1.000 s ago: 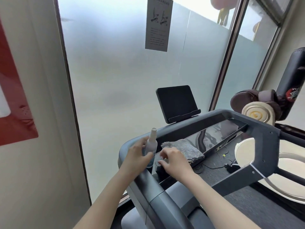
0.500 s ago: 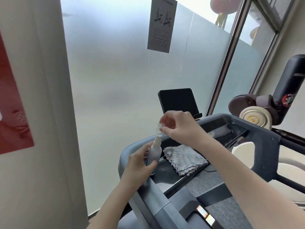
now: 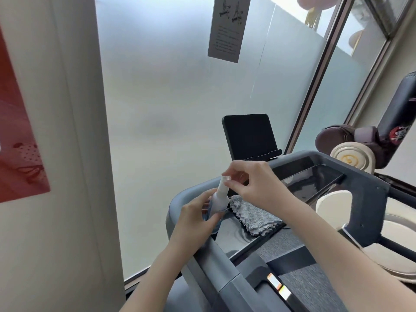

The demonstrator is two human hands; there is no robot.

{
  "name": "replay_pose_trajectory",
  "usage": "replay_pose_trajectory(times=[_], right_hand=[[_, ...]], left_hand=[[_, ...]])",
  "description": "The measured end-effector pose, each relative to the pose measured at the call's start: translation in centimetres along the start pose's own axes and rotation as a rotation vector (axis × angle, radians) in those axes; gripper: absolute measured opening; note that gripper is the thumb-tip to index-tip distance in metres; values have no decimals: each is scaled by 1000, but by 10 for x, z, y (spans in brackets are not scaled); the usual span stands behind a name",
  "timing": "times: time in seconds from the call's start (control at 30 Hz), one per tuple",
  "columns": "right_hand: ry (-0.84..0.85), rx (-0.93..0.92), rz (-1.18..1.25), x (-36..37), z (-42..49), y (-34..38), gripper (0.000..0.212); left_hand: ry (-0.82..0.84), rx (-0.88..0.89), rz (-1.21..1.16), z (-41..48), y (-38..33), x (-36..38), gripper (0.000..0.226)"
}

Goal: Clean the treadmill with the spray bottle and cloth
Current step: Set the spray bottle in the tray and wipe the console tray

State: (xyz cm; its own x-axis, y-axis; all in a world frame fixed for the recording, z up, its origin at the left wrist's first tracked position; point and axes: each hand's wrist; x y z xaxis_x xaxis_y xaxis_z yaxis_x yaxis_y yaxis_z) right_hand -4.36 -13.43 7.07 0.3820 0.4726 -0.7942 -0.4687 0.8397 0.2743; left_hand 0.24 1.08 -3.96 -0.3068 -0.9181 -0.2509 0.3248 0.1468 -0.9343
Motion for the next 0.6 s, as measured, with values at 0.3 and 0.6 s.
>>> replay_pose_trajectory(times=[0.3,0.6], right_hand=[[-178,-170,-40,22,-14,-10,10],[-185,-211,-24,26,-13,-16,13]], left_hand=[[6,16,7,-1,0,0,51],[-1,4,14,1,2,1,55]])
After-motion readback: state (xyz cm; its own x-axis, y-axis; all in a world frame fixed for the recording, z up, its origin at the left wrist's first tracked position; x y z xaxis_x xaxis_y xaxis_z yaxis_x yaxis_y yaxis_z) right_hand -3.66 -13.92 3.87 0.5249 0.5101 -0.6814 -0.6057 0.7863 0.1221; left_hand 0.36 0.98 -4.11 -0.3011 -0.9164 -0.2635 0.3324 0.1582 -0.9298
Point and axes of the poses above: each hand's wrist, its own z-axis towards the middle knuckle, its own x-axis out of the palm, y = z × x, and after that the axes turned 14 degrees about -x, right-handed
